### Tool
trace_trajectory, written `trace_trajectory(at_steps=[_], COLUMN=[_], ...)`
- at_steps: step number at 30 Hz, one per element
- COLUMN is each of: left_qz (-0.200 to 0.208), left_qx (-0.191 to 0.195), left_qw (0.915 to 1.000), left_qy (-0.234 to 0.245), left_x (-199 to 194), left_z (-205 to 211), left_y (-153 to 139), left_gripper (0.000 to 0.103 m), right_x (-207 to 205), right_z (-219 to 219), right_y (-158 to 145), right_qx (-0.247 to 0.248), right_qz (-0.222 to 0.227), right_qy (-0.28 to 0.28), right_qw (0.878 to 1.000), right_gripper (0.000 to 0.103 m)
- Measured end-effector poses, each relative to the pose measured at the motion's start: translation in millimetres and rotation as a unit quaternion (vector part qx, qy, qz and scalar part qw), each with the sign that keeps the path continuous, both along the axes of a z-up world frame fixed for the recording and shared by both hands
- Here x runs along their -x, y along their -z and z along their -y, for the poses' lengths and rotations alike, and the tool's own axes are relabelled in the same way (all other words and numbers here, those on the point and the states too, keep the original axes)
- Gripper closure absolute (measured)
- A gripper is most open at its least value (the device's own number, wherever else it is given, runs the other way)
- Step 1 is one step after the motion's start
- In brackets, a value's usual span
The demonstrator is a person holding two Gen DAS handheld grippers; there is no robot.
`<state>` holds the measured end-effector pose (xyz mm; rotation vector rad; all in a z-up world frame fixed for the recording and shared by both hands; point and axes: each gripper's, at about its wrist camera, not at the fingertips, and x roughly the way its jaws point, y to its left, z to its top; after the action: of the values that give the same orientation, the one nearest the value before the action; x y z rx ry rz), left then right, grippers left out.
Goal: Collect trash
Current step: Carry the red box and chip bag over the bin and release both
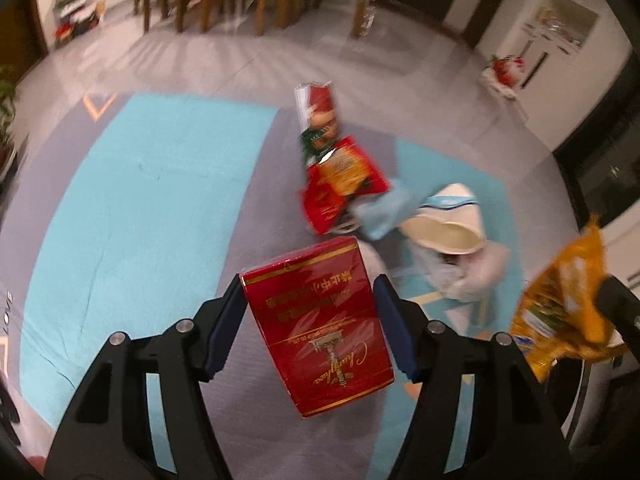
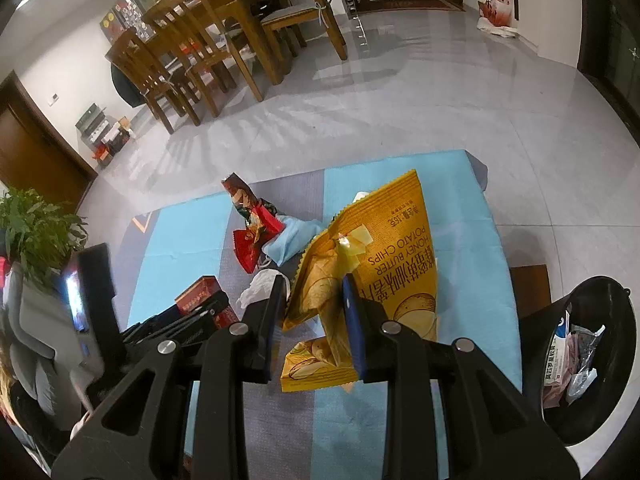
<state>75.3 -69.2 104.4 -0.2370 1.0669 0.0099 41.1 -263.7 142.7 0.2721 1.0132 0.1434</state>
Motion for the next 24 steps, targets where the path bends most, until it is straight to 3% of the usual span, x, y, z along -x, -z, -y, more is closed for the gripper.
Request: trace_trajectory(at_steps=[10, 20, 24], left_qz=[0.096, 0.149, 0.15], left_qx=[-0.028, -0.042, -0.036], left_qw=[0.9922, 0.9755, 0.9698], left_qy=[0.075, 0.156, 0.189], left_x=[22, 41, 44], left_z=[48, 127, 160], left_y=[-59, -78, -74], left_gripper=[0.038, 0.038, 0.038], right_x=[10, 31, 43], right_z=[29, 85, 113], right_y=[-16, -40, -47], right_qx=[-0.011, -0.017, -0.006], right_qz=[0.022, 0.059, 0.072], right_qy=[0.026, 0.103, 0.148], right_qw=[0.999, 0.993, 0.986], right_gripper=[0.074, 0.074, 0.074])
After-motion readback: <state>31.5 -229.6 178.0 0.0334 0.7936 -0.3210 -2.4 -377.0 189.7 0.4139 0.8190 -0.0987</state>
